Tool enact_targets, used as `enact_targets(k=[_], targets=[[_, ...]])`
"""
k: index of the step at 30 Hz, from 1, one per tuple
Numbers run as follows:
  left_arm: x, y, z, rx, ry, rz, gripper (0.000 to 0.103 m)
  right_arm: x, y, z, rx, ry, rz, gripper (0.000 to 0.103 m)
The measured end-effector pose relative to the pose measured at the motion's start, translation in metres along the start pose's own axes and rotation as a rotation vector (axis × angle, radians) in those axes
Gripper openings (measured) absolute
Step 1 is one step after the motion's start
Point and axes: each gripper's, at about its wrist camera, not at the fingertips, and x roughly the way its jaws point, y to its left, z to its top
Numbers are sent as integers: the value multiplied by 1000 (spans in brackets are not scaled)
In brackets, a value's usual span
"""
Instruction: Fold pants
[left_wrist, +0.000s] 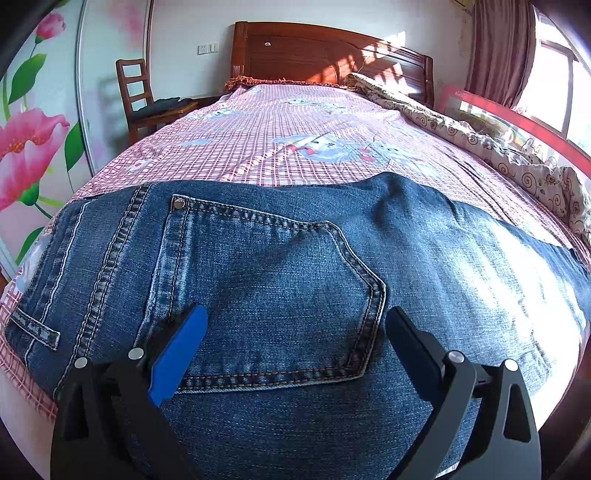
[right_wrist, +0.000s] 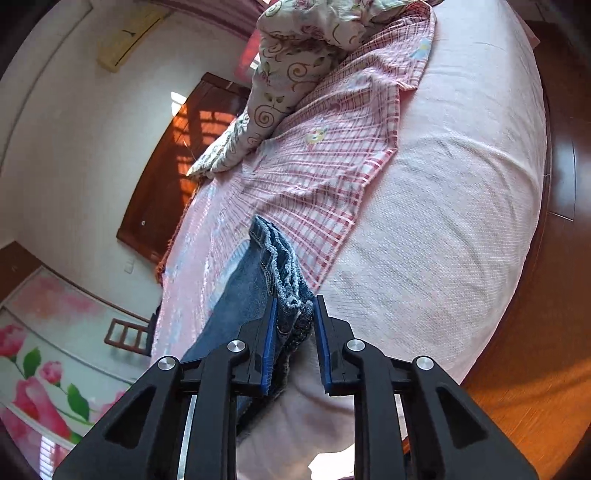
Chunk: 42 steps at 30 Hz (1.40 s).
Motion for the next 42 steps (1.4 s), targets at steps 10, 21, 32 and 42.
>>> enact_targets(k=[10,21,32,42], targets=[[-2,9,-2,-40,-29,-49,97,0,127,7,-196,23,147,17],[-3,13,-4,-81,-61,-102,97,95,259,-164,-549,379,292,17],[-2,15,-7,-93,-73,-115,96,122,269,-267,-841,480,184,17],[-3,18,-8,-98,-78,-125,96,117,271,-316,-1072,543,191,58]])
